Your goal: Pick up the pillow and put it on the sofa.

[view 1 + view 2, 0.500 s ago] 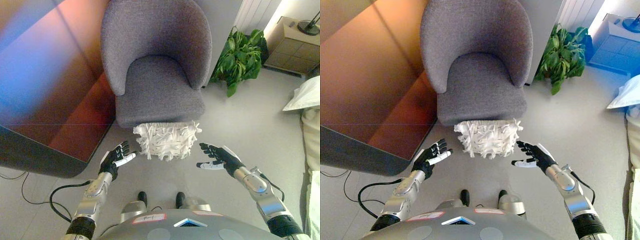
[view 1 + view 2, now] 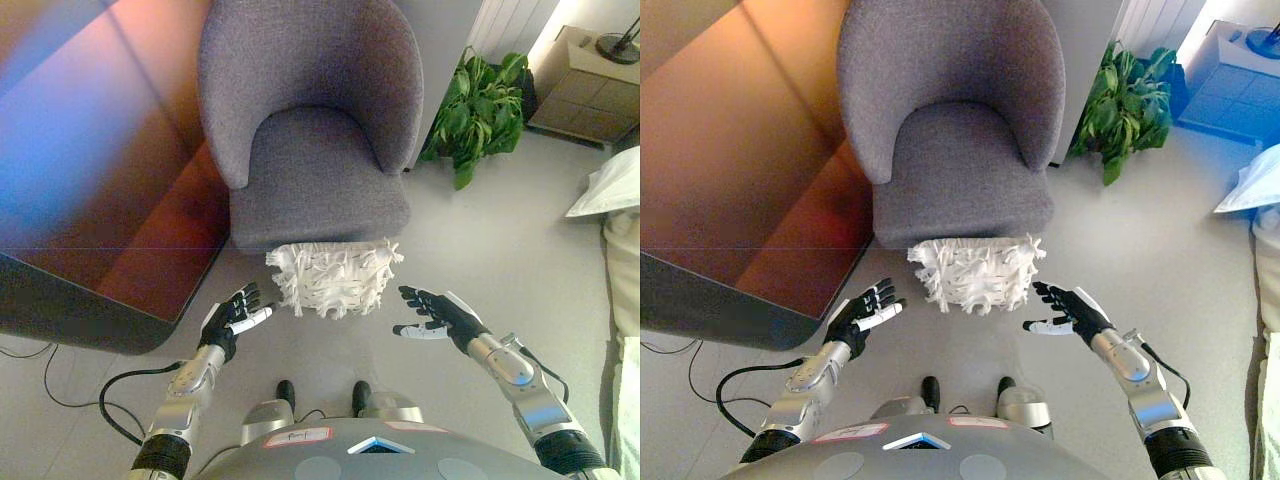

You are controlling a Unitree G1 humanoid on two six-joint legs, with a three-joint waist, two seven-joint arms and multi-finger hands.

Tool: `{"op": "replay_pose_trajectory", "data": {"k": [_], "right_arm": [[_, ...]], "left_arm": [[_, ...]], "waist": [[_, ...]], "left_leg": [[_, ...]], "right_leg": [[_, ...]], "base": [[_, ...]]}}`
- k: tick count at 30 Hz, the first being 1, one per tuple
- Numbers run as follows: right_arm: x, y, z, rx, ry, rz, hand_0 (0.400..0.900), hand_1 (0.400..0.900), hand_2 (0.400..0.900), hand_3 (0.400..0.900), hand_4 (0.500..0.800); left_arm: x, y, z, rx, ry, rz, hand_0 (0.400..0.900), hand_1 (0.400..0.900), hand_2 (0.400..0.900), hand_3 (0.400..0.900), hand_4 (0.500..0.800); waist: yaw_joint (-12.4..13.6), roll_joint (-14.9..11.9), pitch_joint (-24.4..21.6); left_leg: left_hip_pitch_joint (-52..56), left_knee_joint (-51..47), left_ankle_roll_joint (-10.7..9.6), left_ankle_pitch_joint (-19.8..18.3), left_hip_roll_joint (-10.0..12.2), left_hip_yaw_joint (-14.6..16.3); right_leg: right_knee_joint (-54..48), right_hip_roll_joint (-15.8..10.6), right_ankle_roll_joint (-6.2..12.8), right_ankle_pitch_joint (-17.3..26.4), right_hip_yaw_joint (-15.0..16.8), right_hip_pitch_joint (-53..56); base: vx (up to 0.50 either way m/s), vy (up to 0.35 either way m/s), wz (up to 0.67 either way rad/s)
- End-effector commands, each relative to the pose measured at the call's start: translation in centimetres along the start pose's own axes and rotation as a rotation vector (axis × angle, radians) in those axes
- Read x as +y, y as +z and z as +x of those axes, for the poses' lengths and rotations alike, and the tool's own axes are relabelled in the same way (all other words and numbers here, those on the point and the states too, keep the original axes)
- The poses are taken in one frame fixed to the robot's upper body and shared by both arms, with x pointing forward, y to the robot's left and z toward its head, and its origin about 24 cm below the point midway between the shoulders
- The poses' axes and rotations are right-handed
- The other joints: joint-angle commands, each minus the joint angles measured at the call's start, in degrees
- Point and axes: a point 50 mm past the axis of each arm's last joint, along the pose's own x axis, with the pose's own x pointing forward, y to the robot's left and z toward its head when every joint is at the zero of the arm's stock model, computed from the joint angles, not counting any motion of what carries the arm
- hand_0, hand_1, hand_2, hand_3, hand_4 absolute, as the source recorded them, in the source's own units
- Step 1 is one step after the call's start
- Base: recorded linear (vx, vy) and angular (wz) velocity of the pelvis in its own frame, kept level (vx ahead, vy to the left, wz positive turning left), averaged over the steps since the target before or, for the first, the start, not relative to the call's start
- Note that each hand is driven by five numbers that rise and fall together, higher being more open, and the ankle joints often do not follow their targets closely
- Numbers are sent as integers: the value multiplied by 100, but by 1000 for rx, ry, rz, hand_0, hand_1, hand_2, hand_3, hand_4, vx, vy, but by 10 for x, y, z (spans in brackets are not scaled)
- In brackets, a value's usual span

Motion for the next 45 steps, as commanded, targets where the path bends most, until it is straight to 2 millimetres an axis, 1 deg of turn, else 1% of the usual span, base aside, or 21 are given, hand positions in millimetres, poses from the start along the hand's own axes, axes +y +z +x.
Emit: {"op": "replay_pose_trajectory", "data": {"k": [1,12,15,20,22,24,25,26,28,30,31,32,34,35,36,38,39,40,41,42,45], "right_arm": [[-19,37,3,-195,-44,-48,900,900,900,900,800],[-18,41,5,-210,-45,-46,900,900,900,900,800],[-19,44,5,-224,-47,-31,900,900,900,900,800],[-23,49,5,-248,-58,-13,900,900,900,900,800],[-27,51,4,-260,-67,-13,900,900,900,900,800],[-29,53,3,-269,-74,-16,900,900,900,900,800],[-32,54,3,-273,-82,-17,900,900,900,900,800],[-35,55,3,-268,-94,-24,900,900,900,900,800],[-38,59,4,-279,-105,-25,900,900,900,900,800],[-42,62,5,-292,-125,-19,900,900,900,900,800],[-43,63,6,-299,-135,-18,900,900,900,900,800],[-44,64,6,-302,-144,-19,900,900,900,900,800],[-42,64,9,-306,-150,-24,900,900,900,900,800],[-42,65,10,-308,-152,-31,900,900,900,900,800],[-43,67,12,-308,-159,-41,900,900,900,900,800],[-44,72,16,-319,-168,-51,900,900,900,900,800],[-42,74,17,-326,-156,-50,900,900,900,900,800],[-41,74,18,-326,-153,-54,900,900,900,900,800],[-40,74,19,-324,-155,-53,900,900,900,900,800],[-40,72,21,-312,-165,-40,900,900,900,900,800],[-33,74,27,-311,-144,-8,900,900,900,900,800]], "left_arm": [[16,40,3,-185,25,77,900,900,900,900,800],[17,42,5,-187,30,81,900,900,900,900,800],[17,44,6,-193,33,78,900,900,900,900,800],[16,48,8,-198,22,73,900,900,900,900,800],[15,50,9,-206,11,63,900,900,900,900,800],[12,51,9,-210,-10,55,900,900,900,900,800],[9,53,10,-214,-23,58,900,900,900,900,800],[6,54,12,-214,-36,59,900,900,900,900,800],[1,57,14,-220,-54,50,900,900,900,900,800],[-1,59,14,-229,-59,43,900,900,900,900,800],[0,59,14,-232,-55,40,900,900,900,900,800],[0,59,14,-233,-51,37,900,900,900,900,800],[-3,60,16,-237,-56,44,900,900,900,900,800],[-5,61,18,-237,-55,46,900,900,900,900,800],[-6,63,19,-244,-52,53,900,900,900,900,800],[-7,68,22,-258,-47,57,900,900,900,900,800],[-6,67,21,-260,-38,37,900,900,900,900,800],[-8,68,21,-267,-39,31,900,900,900,900,800],[-10,70,24,-270,-41,37,900,900,900,900,800],[-10,74,26,-280,-37,43,900,900,900,900,800],[-3,83,25,-309,-18,50,900,900,900,900,800]], "waist": [[83,-244,-198],[91,-259,-210],[93,-263,-173],[85,-293,-5],[86,-318,108],[146,-377,300],[181,-370,420],[237,-379,528],[286,-353,633],[318,-355,635],[348,-358,606],[391,-301,601],[466,-222,629],[484,-170,645],[523,-149,667],[586,-117,653],[619,-137,598],[631,-97,540],[631,-116,522],[634,-160,454],[716,-382,324]], "left_leg": [[-149,241,81,-454,-113,243],[-134,308,60,-473,-47,235],[-163,402,41,-491,-9,219],[-372,802,-22,-569,124,124],[-598,1329,-66,-715,171,60],[-1049,2278,-73,-722,164,-29],[-1369,2896,-64,-651,150,-123],[-1624,3389,-39,-462,80,-194],[-2001,3793,-3,-305,-72,-378],[-2352,3450,10,-283,-147,-338],[-2508,3024,14,-261,-130,-300],[-2605,2487,-25,-24,-19,-331],[-2541,1391,-140,615,242,-352],[-2660,960,-226,797,339,-294],[-2769,585,-304,928,366,-275],[-2796,258,-419,1148,446,-124],[-2669,249,-328,1016,472,-141],[-2676,334,-364,1203,539,-73],[-2721,402,-388,1266,515,34],[-2761,604,-319,1160,474,145],[-2801,990,-118,848,324,186]], "right_leg": [[111,-154,406,131,196,-204],[138,-107,375,91,221,-196],[175,-63,333,59,242,-211],[352,53,227,-38,279,-330],[485,114,157,-94,318,-400],[556,164,30,-143,380,-373],[580,198,-20,-150,367,-353],[600,198,-68,-157,348,-326],[607,227,-99,-247,310,-278],[594,205,-70,-315,343,-247],[582,213,-44,-359,381,-223],[573,289,-7,-396,418,-185],[562,370,20,-476,526,-99],[512,406,41,-525,562,-41],[448,404,67,-554,624,6],[287,411,125,-609,802,179],[280,364,163,-658,927,237],[191,343,178,-735,960,363],[169,280,183,-779,948,425],[216,169,224,-905,925,509],[659,-181,405,-1019,998,435]], "base": [[0,0,0],[-2,-11,-1],[-14,-71,-2],[-40,-114,4],[-40,-160,1],[-42,-178,-6],[-50,-149,-6],[-34,-100,-4],[29,-39,-3],[133,2,-8],[235,38,-22],[286,80,-31],[249,87,-29],[201,72,-30],[223,91,-43],[197,110,-66],[204,181,-66],[220,195,-48],[294,230,-20],[348,211,-35],[381,205,-36]]}}
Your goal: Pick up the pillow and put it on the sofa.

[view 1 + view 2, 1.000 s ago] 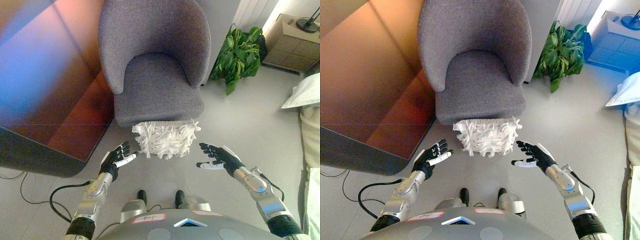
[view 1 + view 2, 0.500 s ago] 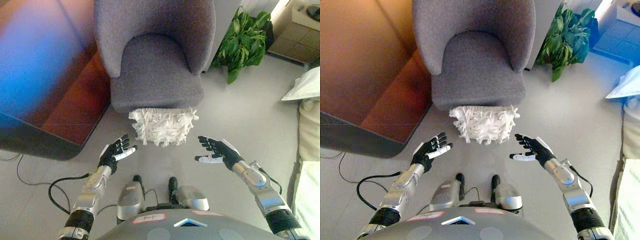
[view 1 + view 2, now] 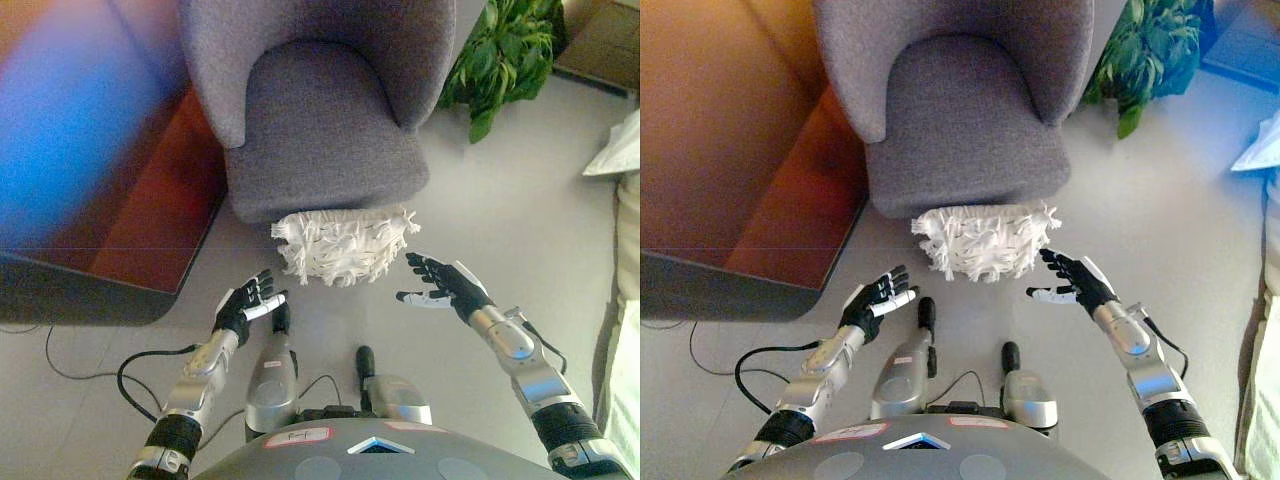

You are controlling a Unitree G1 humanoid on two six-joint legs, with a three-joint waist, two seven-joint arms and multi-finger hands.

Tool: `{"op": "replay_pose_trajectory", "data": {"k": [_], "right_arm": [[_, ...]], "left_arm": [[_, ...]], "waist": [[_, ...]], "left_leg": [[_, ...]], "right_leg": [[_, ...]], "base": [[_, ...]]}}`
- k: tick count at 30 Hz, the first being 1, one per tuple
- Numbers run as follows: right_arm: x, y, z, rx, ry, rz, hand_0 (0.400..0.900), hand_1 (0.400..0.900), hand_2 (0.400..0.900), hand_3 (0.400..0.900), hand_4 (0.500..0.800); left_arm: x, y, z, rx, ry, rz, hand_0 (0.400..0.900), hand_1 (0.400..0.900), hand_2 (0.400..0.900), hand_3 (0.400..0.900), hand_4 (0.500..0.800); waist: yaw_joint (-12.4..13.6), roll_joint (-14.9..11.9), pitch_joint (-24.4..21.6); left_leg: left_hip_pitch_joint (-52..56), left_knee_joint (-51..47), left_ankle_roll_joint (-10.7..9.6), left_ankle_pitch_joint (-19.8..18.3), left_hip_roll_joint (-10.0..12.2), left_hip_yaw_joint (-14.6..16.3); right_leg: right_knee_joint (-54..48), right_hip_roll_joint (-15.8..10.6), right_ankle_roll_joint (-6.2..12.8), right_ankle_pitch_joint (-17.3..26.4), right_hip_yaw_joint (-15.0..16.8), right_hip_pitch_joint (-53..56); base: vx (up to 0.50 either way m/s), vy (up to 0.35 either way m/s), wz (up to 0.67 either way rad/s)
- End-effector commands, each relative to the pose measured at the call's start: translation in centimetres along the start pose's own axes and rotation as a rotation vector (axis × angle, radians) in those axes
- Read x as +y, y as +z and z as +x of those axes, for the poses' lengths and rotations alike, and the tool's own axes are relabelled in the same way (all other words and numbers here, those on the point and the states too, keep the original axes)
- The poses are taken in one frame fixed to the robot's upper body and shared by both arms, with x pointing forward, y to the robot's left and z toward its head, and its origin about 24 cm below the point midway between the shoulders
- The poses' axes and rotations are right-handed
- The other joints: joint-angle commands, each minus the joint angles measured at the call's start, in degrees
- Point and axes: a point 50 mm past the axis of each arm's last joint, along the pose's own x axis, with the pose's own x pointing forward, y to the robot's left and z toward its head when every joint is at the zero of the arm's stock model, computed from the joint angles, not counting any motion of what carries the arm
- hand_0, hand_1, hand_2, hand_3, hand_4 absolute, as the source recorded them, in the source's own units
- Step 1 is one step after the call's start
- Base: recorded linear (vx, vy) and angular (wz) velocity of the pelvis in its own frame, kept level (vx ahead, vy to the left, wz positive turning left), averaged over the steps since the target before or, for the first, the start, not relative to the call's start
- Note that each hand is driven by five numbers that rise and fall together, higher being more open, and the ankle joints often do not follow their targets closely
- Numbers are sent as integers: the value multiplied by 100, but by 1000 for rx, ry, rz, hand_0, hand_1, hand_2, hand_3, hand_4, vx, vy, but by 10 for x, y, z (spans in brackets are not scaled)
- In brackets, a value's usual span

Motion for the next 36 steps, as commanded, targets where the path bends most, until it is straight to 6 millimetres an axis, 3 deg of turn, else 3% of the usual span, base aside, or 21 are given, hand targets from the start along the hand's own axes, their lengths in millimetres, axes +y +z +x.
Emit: {"op": "replay_pose_trajectory", "data": {"k": [1,3,5,6,8,10,12,15,18,19,21,25,31,36], "right_arm": [[-12,38,11,-188,-46,1,900,900,900,900,800],[-9,38,14,-179,-32,-5,900,900,900,900,800],[-8,43,18,-195,-35,-4,900,900,900,900,800],[-10,48,19,-211,-38,-14,900,900,900,900,800],[-11,57,23,-239,-37,-46,900,900,900,900,800],[-13,69,28,-271,-46,-75,900,900,900,900,800],[-18,82,32,-306,-68,-97,900,900,900,900,800],[-24,98,39,-346,-105,-143,900,900,900,900,800],[-36,111,42,-361,-175,-254,900,900,900,900,800],[-39,116,42,-364,-195,-299,900,900,900,900,800],[-49,125,42,-373,-239,-400,900,900,900,900,800],[-62,138,44,-385,-285,-481,900,900,900,900,800],[-94,166,36,-430,-430,-643,900,900,900,900,800],[-123,187,23,-452,-607,-818,900,900,900,900,800]], "left_arm": [[11,55,4,-249,3,40,900,900,900,900,800],[13,59,6,-255,11,53,900,900,900,900,800],[16,63,6,-270,27,53,900,900,900,900,800],[17,66,6,-279,27,63,900,900,900,900,800],[20,72,6,-301,39,68,900,900,900,900,800],[19,78,8,-321,49,61,900,900,900,900,800],[18,85,12,-347,56,44,900,900,900,900,800],[13,90,15,-368,52,29,900,900,900,900,800],[12,100,18,-396,53,34,900,900,900,900,800],[13,103,18,-410,57,32,900,900,900,900,800],[14,110,18,-434,63,27,900,900,900,900,800],[4,119,24,-460,40,4,900,900,900,900,800],[-20,140,28,-530,-44,-21,900,900,900,900,800],[-40,162,29,-603,-114,-31,900,900,900,900,800]], "waist": [[31,-395,-490],[23,-434,-545],[-35,-456,-484],[-55,-358,-427],[-127,-192,-249],[-189,-91,-102],[-199,-16,60],[-148,40,231],[-198,-28,392],[-231,-75,429],[-279,-137,487],[-167,-311,569],[-187,-85,1035],[-224,87,1317]], "left_leg": [[-846,219,-127,311,-161,-187],[-669,115,98,130,-354,-131],[-414,-72,292,5,-597,-92],[-304,-158,359,-29,-609,-96],[58,-372,493,-121,-667,-48],[369,-594,549,-184,-752,-105],[535,-744,507,-228,-782,-118],[572,-789,364,-318,-718,-131],[574,-820,160,-426,-708,-202],[587,-820,126,-462,-718,-246],[587,-803,89,-508,-696,-326],[327,-617,20,-606,-822,-441],[-352,-518,-194,-352,-532,-916],[-1043,-268,-290,-256,-446,-1076]], "right_leg": [[336,24,245,-460,-236,799],[999,-111,333,-131,-241,508],[2007,-199,419,623,-157,21],[2498,-150,428,944,-204,-223],[3378,-168,448,1133,-415,-758],[3605,-188,415,926,-633,-1172],[3207,-306,297,535,-904,-1499],[2038,-790,366,507,-1267,-1592],[416,-1276,673,1402,-1237,-1785],[144,-1395,791,1800,-1064,-1851],[11,-1435,881,2086,-744,-1998],[-88,-1539,971,2159,-1086,-2043],[811,-1245,771,1467,-1183,-2730],[1521,-1140,705,1112,-1283,-3466]], "base": [[355,238,0],[317,255,3],[238,275,3],[149,286,-4],[141,295,-11],[172,215,-3],[149,88,1],[92,-59,-2],[88,-208,22],[132,-216,44],[100,-182,40],[6,-161,34],[-89,-222,58],[-78,-145,39]]}}
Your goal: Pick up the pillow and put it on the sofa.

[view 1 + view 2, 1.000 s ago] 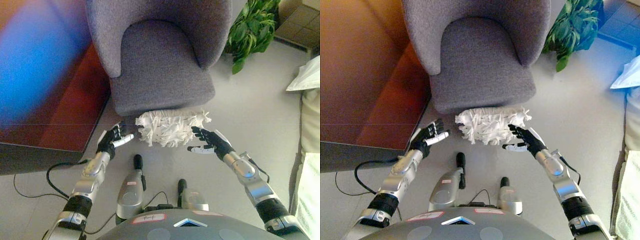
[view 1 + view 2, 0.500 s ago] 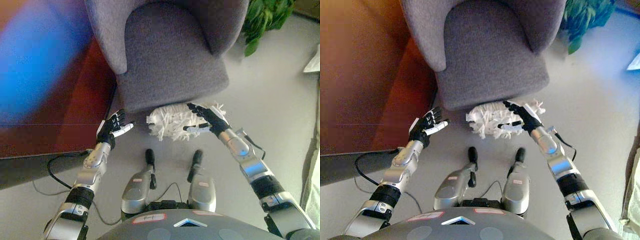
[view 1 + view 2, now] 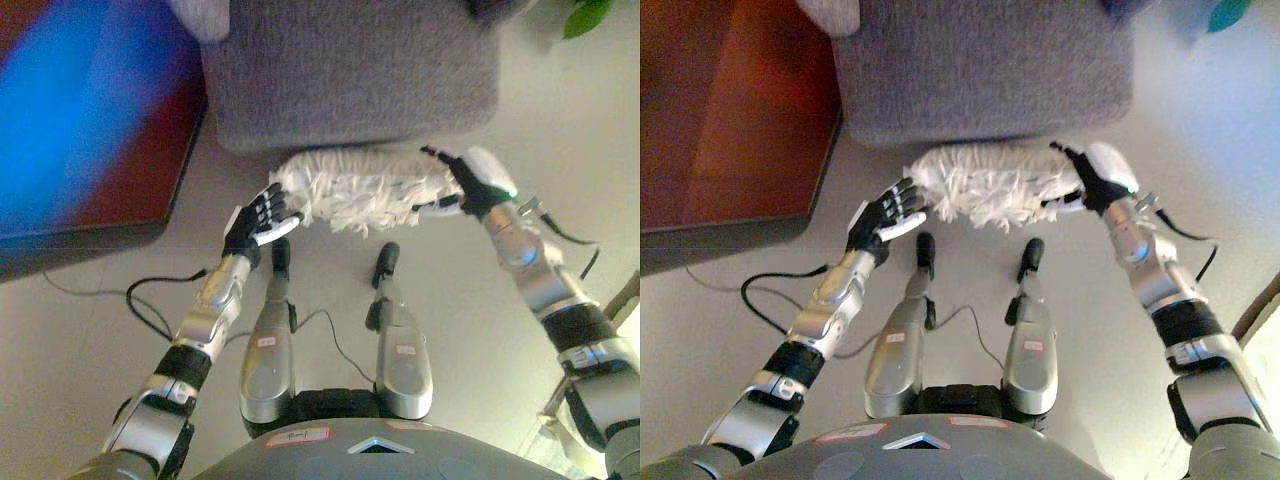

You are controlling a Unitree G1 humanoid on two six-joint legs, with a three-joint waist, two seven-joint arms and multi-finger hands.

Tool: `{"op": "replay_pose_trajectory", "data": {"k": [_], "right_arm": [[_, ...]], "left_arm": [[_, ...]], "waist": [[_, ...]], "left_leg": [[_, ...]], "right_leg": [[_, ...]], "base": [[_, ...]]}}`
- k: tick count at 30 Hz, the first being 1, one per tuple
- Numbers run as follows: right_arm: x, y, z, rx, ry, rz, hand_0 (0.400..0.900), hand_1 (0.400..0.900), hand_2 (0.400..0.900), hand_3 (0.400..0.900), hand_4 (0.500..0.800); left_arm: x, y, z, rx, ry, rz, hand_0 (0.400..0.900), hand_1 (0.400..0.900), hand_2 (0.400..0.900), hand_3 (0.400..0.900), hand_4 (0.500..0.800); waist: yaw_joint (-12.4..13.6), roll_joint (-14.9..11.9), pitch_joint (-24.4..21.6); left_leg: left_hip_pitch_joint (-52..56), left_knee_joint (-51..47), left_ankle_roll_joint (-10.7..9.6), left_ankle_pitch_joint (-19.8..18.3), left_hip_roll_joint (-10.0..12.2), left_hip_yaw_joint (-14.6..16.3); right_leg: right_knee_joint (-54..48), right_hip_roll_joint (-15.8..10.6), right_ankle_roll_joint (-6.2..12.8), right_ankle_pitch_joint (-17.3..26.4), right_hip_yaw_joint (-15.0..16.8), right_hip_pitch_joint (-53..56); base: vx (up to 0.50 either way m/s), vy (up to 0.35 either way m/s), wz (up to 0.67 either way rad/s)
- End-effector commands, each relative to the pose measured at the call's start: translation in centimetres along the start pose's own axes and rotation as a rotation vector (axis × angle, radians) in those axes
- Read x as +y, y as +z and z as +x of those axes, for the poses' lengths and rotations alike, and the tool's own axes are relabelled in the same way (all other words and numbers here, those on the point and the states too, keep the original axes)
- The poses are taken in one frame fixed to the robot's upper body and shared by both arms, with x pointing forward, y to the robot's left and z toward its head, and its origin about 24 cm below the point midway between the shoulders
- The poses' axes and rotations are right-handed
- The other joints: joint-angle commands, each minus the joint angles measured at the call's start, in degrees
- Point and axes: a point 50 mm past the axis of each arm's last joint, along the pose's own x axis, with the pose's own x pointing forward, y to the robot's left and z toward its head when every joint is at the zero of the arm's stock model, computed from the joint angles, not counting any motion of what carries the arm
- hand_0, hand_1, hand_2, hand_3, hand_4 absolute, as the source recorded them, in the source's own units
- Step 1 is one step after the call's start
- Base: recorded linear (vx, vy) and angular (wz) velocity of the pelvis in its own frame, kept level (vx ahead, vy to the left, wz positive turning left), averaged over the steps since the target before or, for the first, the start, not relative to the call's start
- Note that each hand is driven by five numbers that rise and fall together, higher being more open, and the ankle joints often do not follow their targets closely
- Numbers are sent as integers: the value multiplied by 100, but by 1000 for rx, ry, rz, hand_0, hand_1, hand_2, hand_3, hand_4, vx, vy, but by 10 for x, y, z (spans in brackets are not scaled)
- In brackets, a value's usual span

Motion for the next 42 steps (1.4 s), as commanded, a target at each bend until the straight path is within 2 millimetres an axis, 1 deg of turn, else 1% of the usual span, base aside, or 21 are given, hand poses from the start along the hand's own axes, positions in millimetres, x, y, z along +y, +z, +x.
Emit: {"op": "replay_pose_trajectory", "data": {"k": [1,2,4,10,13,16,17,20,26,30,33,36,38,42], "right_arm": [[-46,27,13,-145,-213,-151,900,900,900,900,800],[-52,29,15,-153,-233,-172,900,900,900,900,800],[-63,35,19,-167,-282,-199,900,900,900,900,800],[-72,46,29,-184,-327,-214,900,900,900,900,800],[-79,51,31,-196,-360,-216,900,900,900,900,800],[-85,50,33,-185,-381,-221,900,900,900,900,800],[-87,50,34,-180,-389,-223,900,900,900,900,800],[-100,53,35,-189,-429,-229,900,900,900,900,800],[-113,58,39,-192,-464,-234,900,900,900,900,800],[-132,62,42,-189,-519,-254,900,900,900,900,800],[-146,64,43,-177,-575,-278,900,900,900,900,800],[-164,64,42,-156,-661,-329,900,900,900,900,800],[-169,64,44,-143,-674,-345,900,900,900,900,800],[-173,73,46,-157,-675,-349,900,900,900,900,800]], "left_arm": [[3,43,5,-221,5,-58,900,900,900,900,800],[1,46,6,-227,3,-59,900,900,900,900,800],[-2,57,10,-264,-7,-57,900,900,900,900,800],[-5,81,21,-348,18,-77,900,900,900,900,800],[-4,91,22,-389,31,-87,900,900,900,900,800],[-7,97,23,-413,31,-106,900,900,900,900,800],[-7,99,24,-421,30,-110,900,900,900,900,800],[-7,107,23,-453,30,-115,900,900,900,900,800],[-9,121,21,-513,16,-145,900,900,900,900,800],[-9,132,18,-555,7,-168,900,900,900,900,800],[-12,136,16,-578,-13,-174,900,900,900,900,800],[-15,138,13,-594,-36,-183,900,900,900,900,800],[-18,142,12,-608,-58,-180,900,900,900,900,800],[-19,145,10,-617,-65,-194,900,900,900,900,800]], "waist": [[124,-125,-74],[116,-106,-40],[111,-77,64],[93,-77,236],[77,-60,241],[52,-52,241],[54,-35,241],[40,-12,241],[36,-4,241],[76,17,241],[115,50,241],[170,81,241],[196,84,241],[217,53,241]], "left_leg": [[-181,242,47,-476,-151,-48],[-319,319,42,-477,-159,-28],[-669,536,17,-484,-156,21],[-1469,949,0,-540,-231,111],[-1942,1138,-22,-577,-231,136],[-2329,1343,-45,-662,-265,137],[-2464,1385,-43,-632,-249,143],[-2843,1645,-58,-732,-244,166],[-3449,2022,-88,-832,-247,181],[-3800,2133,-93,-834,-264,171],[-4024,2217,-90,-840,-303,152],[-4232,2282,-72,-849,-339,138],[-4382,2358,-56,-872,-376,122],[-4663,2498,-49,-892,-414,97]], "right_leg": [[1537,-442,379,-395,432,-1061],[1664,-431,380,-421,469,-1215],[1952,-441,402,-458,524,-1588],[2596,-421,455,-515,695,-2408],[2859,-427,479,-567,753,-2839],[3124,-457,487,-695,807,-3184],[3160,-444,480,-665,805,-3295],[3419,-469,485,-795,860,-3631],[3696,-489,447,-921,924,-4159],[3783,-491,423,-969,939,-4490],[3839,-502,409,-999,941,-4715],[3919,-509,405,-1051,974,-4922],[3983,-530,399,-1095,985,-5056],[4119,-546,379,-1166,979,-5298]], "base": [[-69,-61,17],[-67,-41,9],[-78,-36,5],[-71,-15,-2],[-56,-25,1],[-27,-8,0],[0,0,0],[0,0,0],[0,0,0],[0,0,0],[0,0,0],[-7,22,0],[-2,16,5],[2,10,2]]}}
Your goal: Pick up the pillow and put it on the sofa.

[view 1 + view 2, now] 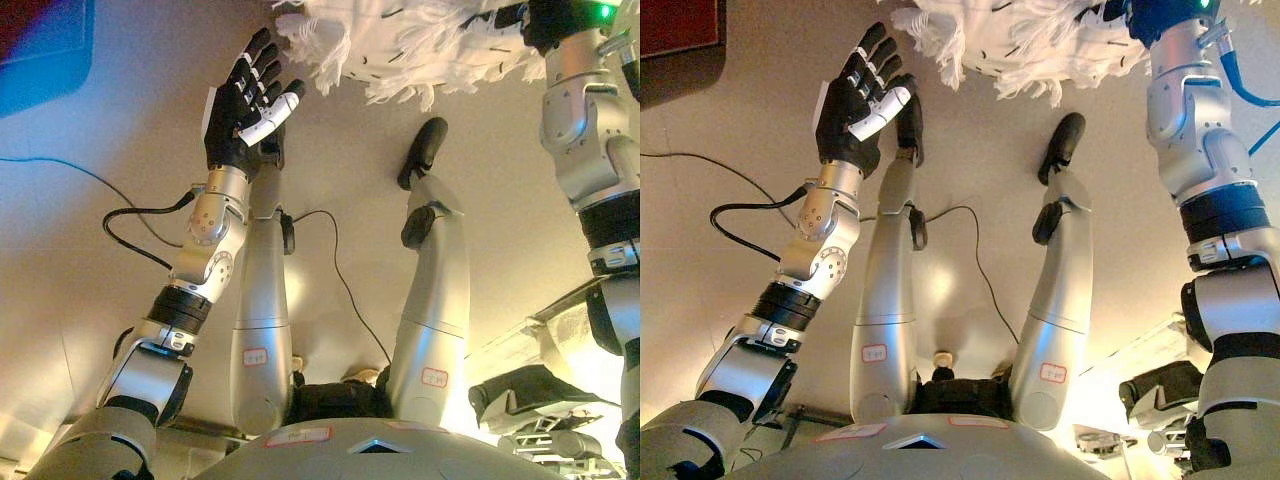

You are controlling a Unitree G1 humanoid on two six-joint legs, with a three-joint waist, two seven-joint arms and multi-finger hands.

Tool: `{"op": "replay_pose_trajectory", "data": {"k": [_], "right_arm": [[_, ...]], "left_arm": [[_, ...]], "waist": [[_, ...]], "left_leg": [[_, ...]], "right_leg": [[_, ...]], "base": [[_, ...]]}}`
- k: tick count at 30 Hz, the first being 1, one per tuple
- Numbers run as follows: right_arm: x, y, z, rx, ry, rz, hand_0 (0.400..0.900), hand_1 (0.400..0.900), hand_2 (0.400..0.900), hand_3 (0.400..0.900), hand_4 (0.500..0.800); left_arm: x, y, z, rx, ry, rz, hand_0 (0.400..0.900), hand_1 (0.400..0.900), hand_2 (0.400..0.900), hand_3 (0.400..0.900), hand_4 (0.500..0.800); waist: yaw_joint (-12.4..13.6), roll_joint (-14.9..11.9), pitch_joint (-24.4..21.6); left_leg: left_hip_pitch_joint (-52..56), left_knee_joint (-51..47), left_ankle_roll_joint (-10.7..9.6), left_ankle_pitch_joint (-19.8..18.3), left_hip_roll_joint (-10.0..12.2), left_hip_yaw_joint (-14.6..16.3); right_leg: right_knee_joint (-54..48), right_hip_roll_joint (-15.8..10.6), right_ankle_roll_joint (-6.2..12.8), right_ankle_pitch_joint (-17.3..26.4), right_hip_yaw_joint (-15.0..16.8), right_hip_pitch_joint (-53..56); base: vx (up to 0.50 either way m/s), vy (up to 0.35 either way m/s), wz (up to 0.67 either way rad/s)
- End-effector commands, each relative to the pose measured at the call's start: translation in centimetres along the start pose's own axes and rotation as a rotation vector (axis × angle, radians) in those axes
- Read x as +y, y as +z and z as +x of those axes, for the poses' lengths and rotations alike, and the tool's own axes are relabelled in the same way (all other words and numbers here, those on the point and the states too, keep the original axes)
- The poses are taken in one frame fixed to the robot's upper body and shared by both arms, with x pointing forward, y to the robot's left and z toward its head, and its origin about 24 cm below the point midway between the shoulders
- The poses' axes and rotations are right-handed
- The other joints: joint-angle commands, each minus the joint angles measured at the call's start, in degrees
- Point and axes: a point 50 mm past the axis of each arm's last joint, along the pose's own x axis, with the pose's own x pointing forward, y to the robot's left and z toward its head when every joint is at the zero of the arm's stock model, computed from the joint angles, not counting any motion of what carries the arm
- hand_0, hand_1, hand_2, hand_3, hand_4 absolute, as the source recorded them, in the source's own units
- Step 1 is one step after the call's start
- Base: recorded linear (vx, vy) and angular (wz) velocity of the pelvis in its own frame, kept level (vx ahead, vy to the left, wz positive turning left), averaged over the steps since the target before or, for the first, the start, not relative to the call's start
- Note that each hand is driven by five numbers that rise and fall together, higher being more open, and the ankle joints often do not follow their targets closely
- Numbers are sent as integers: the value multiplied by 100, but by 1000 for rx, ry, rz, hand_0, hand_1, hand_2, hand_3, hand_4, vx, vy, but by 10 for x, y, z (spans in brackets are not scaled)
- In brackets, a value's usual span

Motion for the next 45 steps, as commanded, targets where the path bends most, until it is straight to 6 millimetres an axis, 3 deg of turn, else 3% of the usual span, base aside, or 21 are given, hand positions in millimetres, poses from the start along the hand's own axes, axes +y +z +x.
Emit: {"op": "replay_pose_trajectory", "data": {"k": [1,5,6,21,34,45], "right_arm": [[-29,-7,14,0,-73,-114,900,900,900,900,800],[-27,3,19,-28,-45,-99,900,900,900,900,800],[-27,5,19,-38,-45,-88,400,400,400,400,500],[-34,17,19,-102,-54,-58,400,400,400,400,500],[-31,19,12,-115,-73,-53,400,400,400,400,500],[-29,22,-3,-139,-131,-8,400,400,400,400,500]], "left_arm": [[-15,29,-5,-168,-62,-74,900,900,900,900,800],[-14,26,-5,-153,-55,-76,900,900,900,900,800],[-15,25,-5,-146,-58,-70,900,900,900,900,800],[-13,23,-3,-136,-57,-47,900,900,900,900,800],[4,16,-6,-125,112,-100,900,900,900,900,800],[14,0,-10,-63,190,38,900,900,900,900,800]], "waist": [[228,150,-8],[243,71,-8],[241,55,-8],[238,-27,-9],[241,5,-90],[239,-57,-175]], "left_leg": [[-56,122,-3,-620,-38,142],[-195,146,0,-605,-57,108],[-192,133,0,-595,-51,108],[-25,8,-8,-510,-91,33],[231,-126,-62,-402,-48,23],[1408,-832,-120,-125,88,-5]], "right_leg": [[567,6,486,-70,33,-170],[554,12,473,-77,18,-250],[542,19,473,-72,16,-252],[467,94,442,-127,13,-100],[389,153,399,-132,5,163],[-541,344,384,126,-169,1497]], "base": [[11,-7,4],[11,0,1],[0,0,0],[0,0,0],[0,0,0],[-22,-22,-2]]}}
